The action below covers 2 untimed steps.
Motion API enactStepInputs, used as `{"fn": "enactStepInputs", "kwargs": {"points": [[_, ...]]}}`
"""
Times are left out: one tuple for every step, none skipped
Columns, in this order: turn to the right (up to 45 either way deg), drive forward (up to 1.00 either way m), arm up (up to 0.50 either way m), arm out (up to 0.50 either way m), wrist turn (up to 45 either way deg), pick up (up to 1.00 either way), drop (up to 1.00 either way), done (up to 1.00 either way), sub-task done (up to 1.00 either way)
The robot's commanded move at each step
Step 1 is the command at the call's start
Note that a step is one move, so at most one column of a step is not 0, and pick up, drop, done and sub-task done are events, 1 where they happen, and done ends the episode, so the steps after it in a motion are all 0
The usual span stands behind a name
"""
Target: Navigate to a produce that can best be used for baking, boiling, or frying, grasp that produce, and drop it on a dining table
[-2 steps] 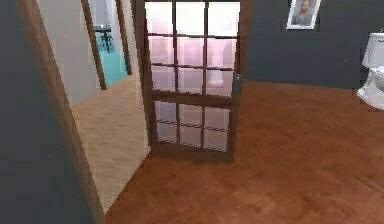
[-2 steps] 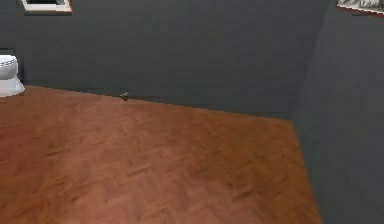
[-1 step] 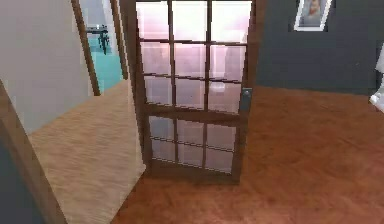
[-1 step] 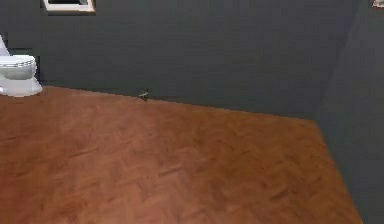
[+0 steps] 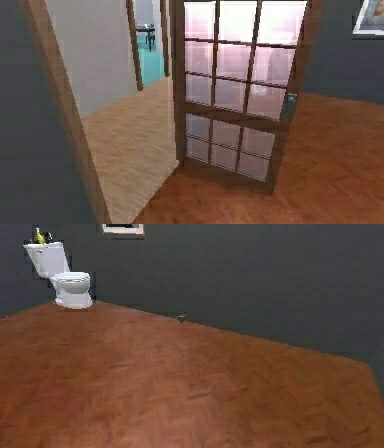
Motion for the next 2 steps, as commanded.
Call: {"fn": "enactStepInputs", "kwargs": {"points": [[-3.0, 0.00, 0.00, 0.00, 0.0, 0.00, 0.00, 0.00, 0.00], [0.0, 0.80, 0.00, 0.00, 0.0, 0.00, 0.00, 0.00, 0.00]]}}
